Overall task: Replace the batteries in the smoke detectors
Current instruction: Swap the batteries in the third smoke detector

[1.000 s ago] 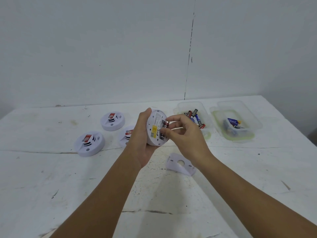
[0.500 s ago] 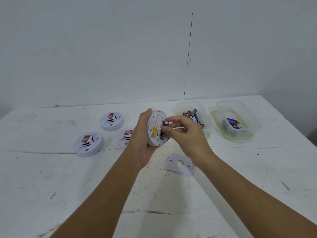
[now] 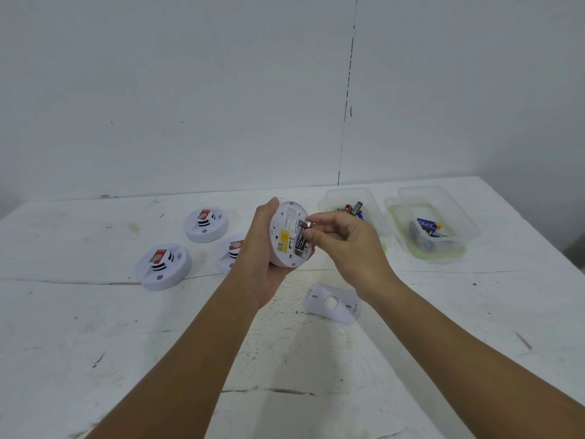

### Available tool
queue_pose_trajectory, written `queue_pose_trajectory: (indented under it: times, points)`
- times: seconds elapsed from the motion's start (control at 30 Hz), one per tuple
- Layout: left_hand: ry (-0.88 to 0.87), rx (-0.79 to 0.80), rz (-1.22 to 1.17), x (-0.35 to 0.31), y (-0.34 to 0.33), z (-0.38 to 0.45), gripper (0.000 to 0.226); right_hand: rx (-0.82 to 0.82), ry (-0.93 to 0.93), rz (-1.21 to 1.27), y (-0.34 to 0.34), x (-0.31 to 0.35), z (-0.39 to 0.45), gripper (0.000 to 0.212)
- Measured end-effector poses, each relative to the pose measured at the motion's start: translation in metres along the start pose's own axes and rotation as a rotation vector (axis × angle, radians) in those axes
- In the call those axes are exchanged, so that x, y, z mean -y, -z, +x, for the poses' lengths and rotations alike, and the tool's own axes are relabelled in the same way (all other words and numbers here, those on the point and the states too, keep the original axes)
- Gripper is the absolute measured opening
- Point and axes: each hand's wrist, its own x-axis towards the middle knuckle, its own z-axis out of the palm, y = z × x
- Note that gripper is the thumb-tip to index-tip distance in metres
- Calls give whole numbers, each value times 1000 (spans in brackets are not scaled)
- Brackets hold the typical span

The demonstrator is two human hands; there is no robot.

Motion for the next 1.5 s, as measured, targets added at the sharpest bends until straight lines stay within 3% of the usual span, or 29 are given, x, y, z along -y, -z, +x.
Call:
queue_pose_trajectory:
  times: [0.47, 1.23, 1.5]
  points:
    - [-6, -36, -80, -7, -2, -4, 44, -10, 91, -130, -1, -7, -3, 13]
    - [67, -64, 9, 2, -5, 7, 45, 16, 178, -400, 3, -30, -15, 39]
    - [81, -79, 110, 0, -10, 28, 54, 96, 170, -605, 25, -20, 7, 35]
